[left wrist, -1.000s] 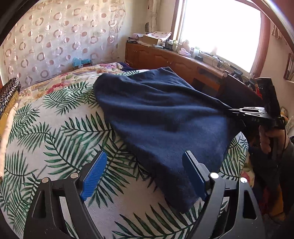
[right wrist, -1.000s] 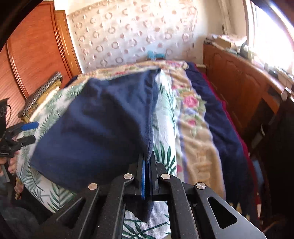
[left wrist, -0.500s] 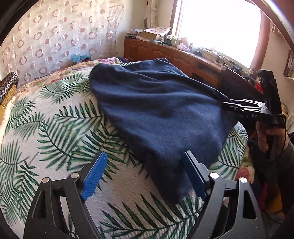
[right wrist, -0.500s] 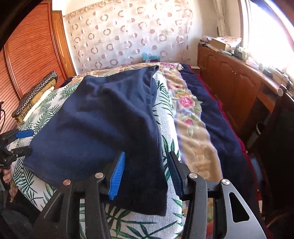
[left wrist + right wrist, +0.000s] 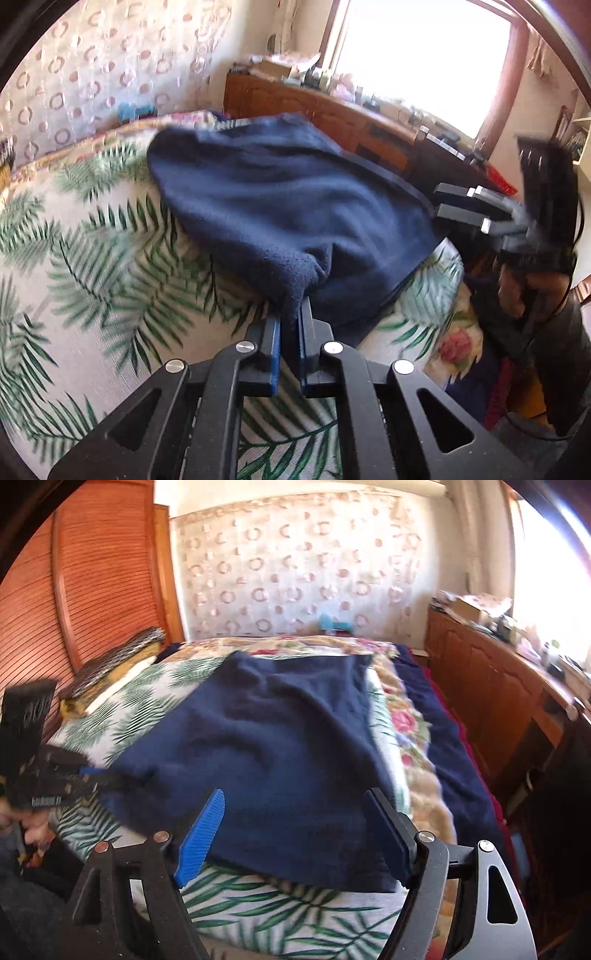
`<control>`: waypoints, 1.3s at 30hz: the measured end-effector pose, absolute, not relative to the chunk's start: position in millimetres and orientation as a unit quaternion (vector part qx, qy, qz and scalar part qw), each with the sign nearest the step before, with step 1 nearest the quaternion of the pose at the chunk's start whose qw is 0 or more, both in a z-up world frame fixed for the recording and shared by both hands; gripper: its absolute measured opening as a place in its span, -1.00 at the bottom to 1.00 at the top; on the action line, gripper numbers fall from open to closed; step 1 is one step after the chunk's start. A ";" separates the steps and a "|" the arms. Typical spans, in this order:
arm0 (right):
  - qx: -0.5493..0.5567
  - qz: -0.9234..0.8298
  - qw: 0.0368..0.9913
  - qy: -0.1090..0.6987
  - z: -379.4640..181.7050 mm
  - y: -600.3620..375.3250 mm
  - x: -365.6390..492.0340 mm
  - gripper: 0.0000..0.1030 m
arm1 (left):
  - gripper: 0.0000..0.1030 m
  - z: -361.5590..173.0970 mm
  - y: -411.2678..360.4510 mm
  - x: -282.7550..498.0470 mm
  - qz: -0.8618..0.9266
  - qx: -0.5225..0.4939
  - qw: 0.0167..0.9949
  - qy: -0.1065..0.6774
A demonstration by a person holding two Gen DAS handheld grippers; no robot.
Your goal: Fold small clothes
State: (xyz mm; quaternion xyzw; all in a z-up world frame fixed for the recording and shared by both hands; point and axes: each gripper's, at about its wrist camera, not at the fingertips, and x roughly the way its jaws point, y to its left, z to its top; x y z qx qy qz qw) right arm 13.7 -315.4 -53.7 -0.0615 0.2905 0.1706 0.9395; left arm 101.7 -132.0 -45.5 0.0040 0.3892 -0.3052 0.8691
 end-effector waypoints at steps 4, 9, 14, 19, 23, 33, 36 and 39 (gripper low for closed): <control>-0.084 0.202 0.933 0.287 -55.7 -297.8 4.0 0.60 | -0.86 -11.1 -135.7 105.8 -0.315 -0.001 0.880 0.355; -0.109 0.230 0.923 0.288 -60.9 -280.6 -1.2 0.66 | -0.86 16.7 -142.2 115.3 -0.317 -0.001 0.889 0.330; -0.159 0.201 0.915 0.311 -80.5 -279.6 15.5 0.67 | -0.86 27.7 -143.5 122.4 -0.317 -0.008 0.893 0.320; -0.198 0.155 0.914 0.319 -88.1 -296.8 34.3 0.41 | -0.86 32.4 -133.6 127.4 -0.311 -0.021 0.898 0.310; -0.186 0.150 0.917 0.320 -69.7 -318.0 54.8 -0.76 | -0.86 35.9 -129.0 145.6 -0.306 -0.029 0.901 0.306; -0.155 0.173 0.935 0.268 18.9 -304.9 170.2 -0.86 | -0.86 32.8 -107.7 247.7 -0.232 -0.034 0.917 0.321; -0.145 0.176 0.930 0.289 14.8 -297.3 217.1 -0.86 | -0.86 18.4 -103.5 279.3 -0.217 -0.038 0.913 0.343; -0.127 0.180 0.921 0.322 3.6 -292.0 263.7 -0.80 | -0.80 2.9 -99.9 304.4 -0.212 -0.045 0.906 0.363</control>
